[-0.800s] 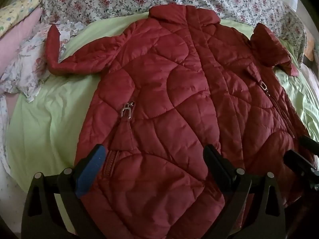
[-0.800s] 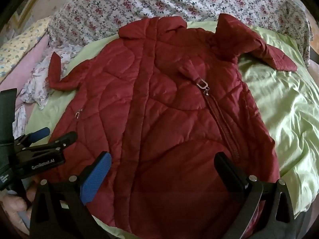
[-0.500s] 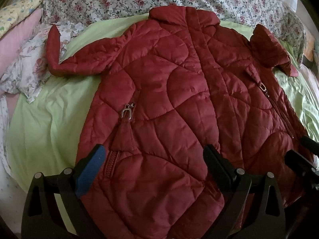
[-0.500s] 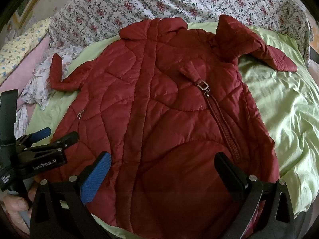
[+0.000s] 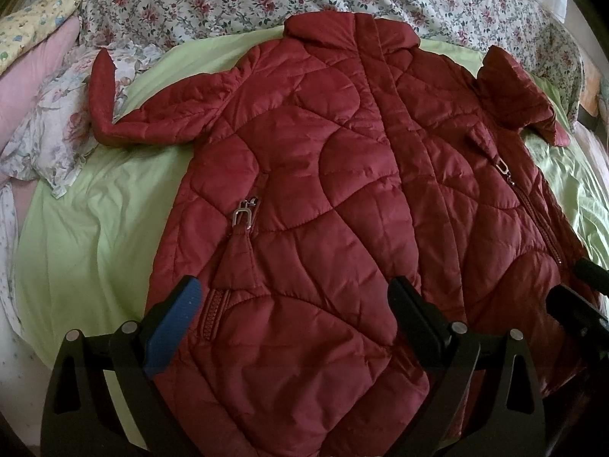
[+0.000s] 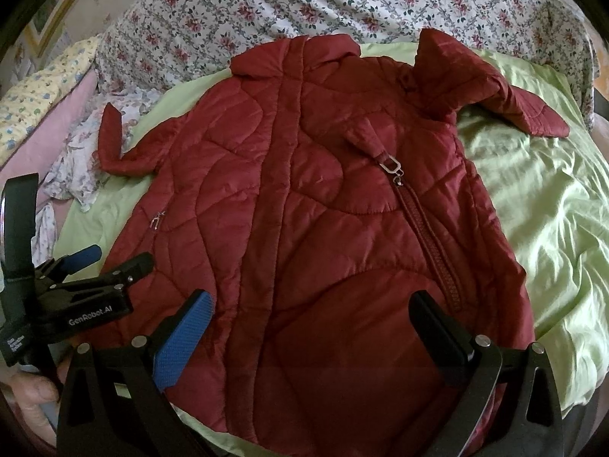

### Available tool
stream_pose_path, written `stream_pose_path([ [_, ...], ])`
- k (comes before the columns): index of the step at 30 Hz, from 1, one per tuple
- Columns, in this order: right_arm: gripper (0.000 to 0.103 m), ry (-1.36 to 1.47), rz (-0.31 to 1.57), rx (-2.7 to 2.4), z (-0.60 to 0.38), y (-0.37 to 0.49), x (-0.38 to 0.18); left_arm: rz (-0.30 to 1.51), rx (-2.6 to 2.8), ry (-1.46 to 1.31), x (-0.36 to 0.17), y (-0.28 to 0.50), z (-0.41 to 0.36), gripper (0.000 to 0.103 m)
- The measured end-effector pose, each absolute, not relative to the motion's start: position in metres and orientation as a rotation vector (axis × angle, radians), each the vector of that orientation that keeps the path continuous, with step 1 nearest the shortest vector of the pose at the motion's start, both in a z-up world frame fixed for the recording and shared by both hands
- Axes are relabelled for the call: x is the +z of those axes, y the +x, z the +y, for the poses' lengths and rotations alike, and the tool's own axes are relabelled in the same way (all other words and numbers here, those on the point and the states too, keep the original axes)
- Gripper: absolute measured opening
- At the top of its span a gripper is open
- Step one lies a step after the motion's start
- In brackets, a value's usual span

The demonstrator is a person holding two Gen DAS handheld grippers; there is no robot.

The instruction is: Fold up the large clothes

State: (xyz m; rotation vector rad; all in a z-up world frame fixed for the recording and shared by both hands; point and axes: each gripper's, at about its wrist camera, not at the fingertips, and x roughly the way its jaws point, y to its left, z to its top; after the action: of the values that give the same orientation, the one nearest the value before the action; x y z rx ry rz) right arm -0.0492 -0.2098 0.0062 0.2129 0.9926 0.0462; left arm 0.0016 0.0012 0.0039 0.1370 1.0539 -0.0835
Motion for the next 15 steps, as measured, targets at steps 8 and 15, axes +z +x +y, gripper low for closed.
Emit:
stream_pose_path([
  [8,0.103,0.282,0.976,0.085,-0.2175,-0.0466,0.0063,1.049,-0.087,0.141,0.0042,0.0016,-0.0006,0.100],
  [15,0.103,0.265,0.978,0.081,-0.2174,-0.0455,0.0054,1.050,-0.087,0.142,0.0013,0.0031,-0.0005,0.100],
])
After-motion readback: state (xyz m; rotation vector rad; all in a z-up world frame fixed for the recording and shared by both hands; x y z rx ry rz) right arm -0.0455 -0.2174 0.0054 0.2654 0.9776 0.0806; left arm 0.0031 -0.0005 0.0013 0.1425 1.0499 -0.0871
